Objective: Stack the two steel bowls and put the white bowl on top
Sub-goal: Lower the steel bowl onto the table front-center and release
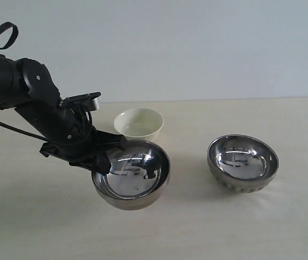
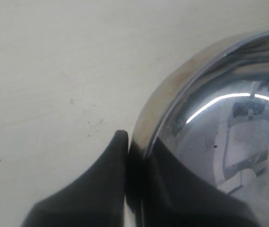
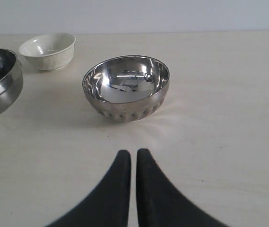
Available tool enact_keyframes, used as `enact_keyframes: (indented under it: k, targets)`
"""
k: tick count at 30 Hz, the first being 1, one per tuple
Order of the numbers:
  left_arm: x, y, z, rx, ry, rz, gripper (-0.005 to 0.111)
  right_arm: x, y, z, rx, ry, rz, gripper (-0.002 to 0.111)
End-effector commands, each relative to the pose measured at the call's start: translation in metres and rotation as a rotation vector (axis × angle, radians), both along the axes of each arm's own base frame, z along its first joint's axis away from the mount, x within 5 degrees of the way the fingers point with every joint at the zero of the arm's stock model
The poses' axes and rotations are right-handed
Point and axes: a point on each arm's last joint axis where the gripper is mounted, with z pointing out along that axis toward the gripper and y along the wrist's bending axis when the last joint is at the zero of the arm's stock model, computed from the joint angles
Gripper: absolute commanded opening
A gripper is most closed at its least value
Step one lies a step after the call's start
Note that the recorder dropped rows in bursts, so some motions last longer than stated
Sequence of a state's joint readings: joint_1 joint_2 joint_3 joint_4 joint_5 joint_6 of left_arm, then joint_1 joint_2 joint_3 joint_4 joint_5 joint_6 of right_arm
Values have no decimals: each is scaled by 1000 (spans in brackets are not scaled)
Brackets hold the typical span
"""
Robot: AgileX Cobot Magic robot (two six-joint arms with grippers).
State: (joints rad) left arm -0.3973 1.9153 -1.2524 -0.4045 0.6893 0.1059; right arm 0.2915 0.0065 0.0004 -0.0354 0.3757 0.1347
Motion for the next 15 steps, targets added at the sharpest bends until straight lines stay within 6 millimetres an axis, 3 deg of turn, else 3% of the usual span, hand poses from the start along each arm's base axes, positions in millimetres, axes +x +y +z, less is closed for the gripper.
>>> enact_keyframes:
  k: [1, 15]
  targets:
    - [1, -4, 3, -13, -12, 12, 4, 0, 0, 1, 2, -16, -3, 0]
    - [12, -5, -37, 16, 9, 38, 4, 0, 0, 1, 2, -16, -3, 0]
